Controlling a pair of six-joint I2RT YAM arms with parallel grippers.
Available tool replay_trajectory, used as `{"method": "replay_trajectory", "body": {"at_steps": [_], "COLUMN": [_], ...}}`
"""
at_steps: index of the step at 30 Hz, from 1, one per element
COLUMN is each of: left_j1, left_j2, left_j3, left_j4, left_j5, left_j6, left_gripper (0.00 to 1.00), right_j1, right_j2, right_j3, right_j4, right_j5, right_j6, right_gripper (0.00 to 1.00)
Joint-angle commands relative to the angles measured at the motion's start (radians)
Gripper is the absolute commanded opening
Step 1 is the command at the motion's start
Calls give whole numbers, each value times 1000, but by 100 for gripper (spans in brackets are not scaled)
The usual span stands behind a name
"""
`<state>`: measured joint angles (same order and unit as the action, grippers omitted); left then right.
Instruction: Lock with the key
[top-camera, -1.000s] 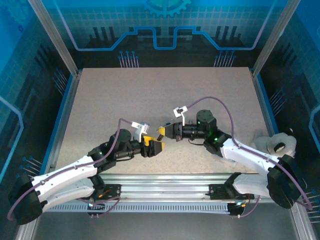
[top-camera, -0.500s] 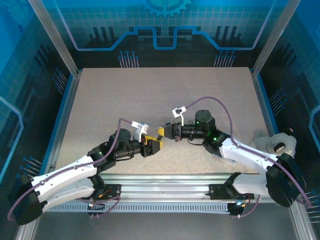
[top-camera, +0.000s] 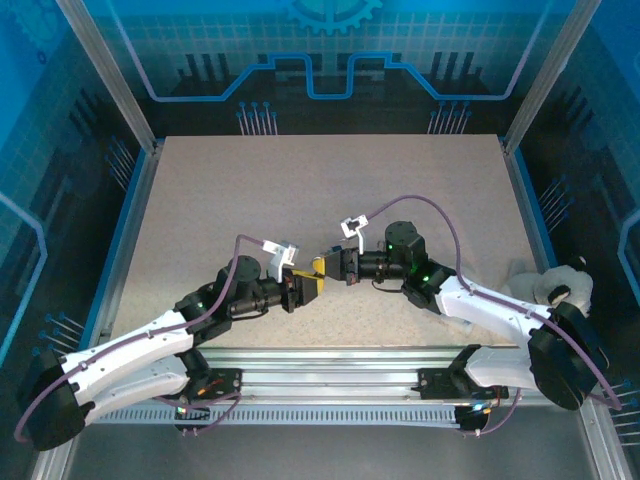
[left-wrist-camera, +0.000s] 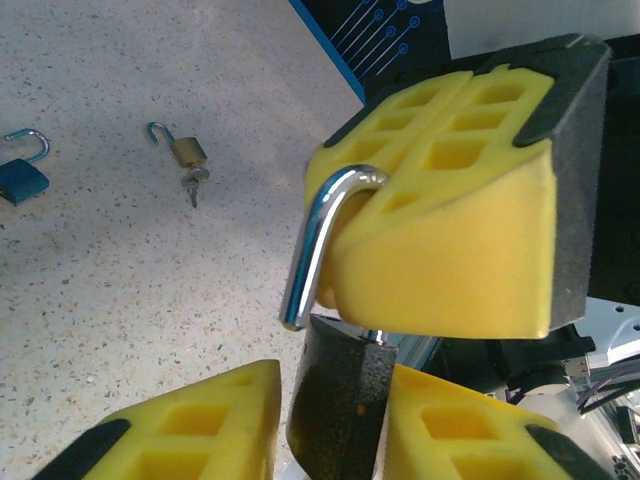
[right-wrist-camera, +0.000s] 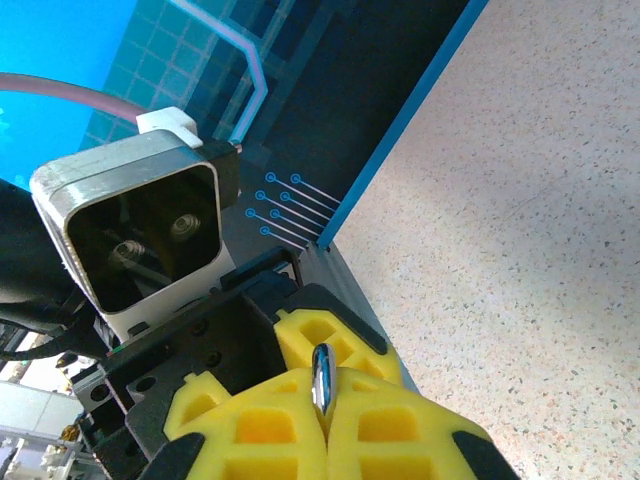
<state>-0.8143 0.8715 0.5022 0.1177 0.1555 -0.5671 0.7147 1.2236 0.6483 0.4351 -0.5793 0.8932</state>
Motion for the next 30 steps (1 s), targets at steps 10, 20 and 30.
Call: {"method": "replay_trajectory", "body": {"at_steps": [10, 20, 30], "left_j1": [12, 12, 12], "left_j2": [21, 36, 57], "left_j3": [25, 36, 105], "left_j4": [24, -12, -223], "left_j5": [20, 8, -166], "left_j6": [11, 26, 126], "left_gripper": [21, 0, 0], "right_j1": [14, 14, 14], "right_j2": [0, 0, -23], "right_j3": [11, 15, 31], "right_j4": [22, 5, -88], "right_j5": [17, 37, 80], "right_j6": [2, -2, -46], "right_gripper": [0, 0, 11]}}
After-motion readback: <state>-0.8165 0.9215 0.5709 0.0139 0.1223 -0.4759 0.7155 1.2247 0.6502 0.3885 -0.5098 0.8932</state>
